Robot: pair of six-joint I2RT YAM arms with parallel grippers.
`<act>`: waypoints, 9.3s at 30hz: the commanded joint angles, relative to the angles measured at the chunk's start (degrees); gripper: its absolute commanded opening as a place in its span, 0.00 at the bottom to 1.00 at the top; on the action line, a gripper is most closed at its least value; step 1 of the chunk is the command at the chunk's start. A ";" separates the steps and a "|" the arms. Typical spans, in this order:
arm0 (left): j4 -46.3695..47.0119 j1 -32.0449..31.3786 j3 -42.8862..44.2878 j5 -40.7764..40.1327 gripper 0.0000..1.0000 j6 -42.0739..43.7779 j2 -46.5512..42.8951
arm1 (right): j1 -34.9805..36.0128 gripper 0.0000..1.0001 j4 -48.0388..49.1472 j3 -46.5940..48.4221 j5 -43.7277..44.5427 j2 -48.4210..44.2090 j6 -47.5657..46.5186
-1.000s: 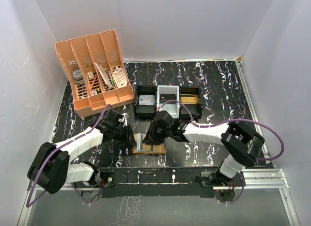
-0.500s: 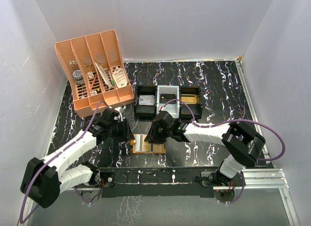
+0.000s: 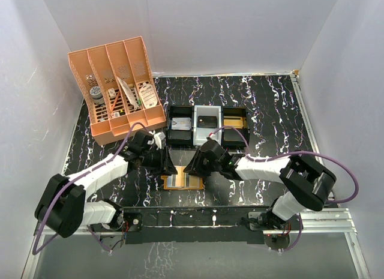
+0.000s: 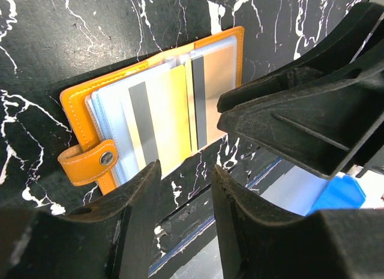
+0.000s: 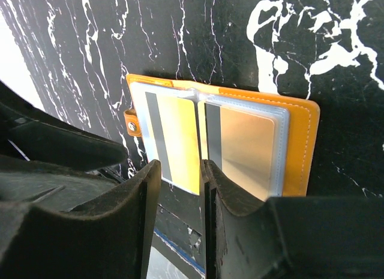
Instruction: Take the credit cards out of the card holder
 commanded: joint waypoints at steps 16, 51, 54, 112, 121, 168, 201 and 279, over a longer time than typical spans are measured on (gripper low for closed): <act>-6.97 -0.53 1.44 -9.94 0.26 3.63 7.80 | -0.57 0.30 -1.33 5.85 -1.23 6.50 -0.51; -5.37 -0.54 -2.32 -6.03 0.25 3.04 6.85 | -1.34 0.29 10.24 0.46 -10.87 6.10 0.18; -5.20 -0.52 -2.07 -5.69 0.24 3.14 7.25 | -1.28 0.29 10.17 0.63 -10.66 5.90 0.11; -7.54 -0.54 -0.42 -9.11 0.18 4.40 9.72 | -3.59 0.00 9.28 1.19 -11.88 5.60 -2.19; -7.48 -0.49 -1.07 -9.49 0.18 3.78 8.64 | -6.07 0.00 11.10 -1.65 -17.95 3.53 -5.35; 6.26 -2.12 -3.28 -3.72 0.01 0.24 13.58 | -8.43 0.03 14.43 -0.66 -18.65 7.65 -3.51; 0.09 -2.61 -4.01 -11.29 0.00 -0.74 10.13 | -5.06 0.08 14.68 -1.00 -16.23 8.35 -1.93; -2.07 -4.85 7.49 -7.11 0.36 3.99 5.95 | -17.89 0.00 -1.43 -2.98 5.34 -25.64 -16.89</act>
